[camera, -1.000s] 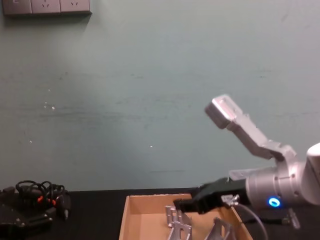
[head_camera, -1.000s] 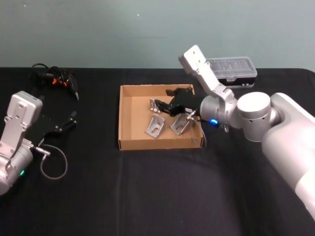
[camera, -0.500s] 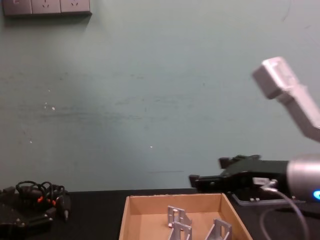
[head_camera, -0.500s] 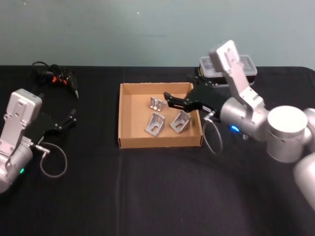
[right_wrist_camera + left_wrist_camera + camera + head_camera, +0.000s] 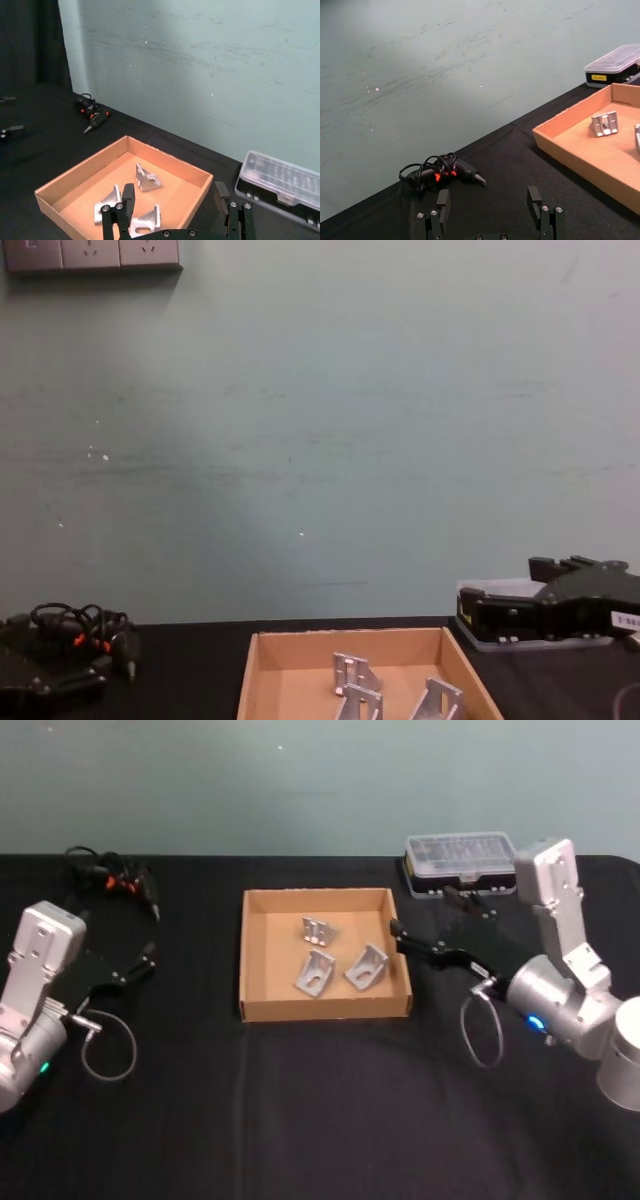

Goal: Use one hand to pick up the angle iron from the table and place it into the box.

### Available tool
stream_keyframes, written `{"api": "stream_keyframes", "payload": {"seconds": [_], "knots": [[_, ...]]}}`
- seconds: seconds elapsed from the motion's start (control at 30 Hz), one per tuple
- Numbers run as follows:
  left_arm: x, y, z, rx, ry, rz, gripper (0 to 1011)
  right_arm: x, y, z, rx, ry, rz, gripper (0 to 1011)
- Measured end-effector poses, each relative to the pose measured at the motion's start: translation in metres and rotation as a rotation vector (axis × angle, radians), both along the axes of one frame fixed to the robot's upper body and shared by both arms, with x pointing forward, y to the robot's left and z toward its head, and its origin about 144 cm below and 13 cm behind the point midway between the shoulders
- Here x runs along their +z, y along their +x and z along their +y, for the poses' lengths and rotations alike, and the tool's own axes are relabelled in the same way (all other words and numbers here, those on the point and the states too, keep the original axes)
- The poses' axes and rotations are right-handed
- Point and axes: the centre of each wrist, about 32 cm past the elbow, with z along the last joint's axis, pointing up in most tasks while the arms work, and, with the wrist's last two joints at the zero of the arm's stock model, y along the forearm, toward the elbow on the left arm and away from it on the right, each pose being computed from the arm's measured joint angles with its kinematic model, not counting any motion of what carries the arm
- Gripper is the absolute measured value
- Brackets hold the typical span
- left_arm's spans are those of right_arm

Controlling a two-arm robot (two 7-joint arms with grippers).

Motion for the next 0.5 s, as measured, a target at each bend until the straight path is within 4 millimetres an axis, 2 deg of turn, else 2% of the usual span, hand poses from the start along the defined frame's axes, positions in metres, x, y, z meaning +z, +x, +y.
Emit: {"api": "stream_keyframes", "payload": {"seconds": [0.5], "knots": [[0.0, 0.0, 0.0, 0.0, 0.0, 0.0, 1011, 0.0005, 0.0035, 0.0027, 0.007, -0.005, 0.002, 1004]]}}
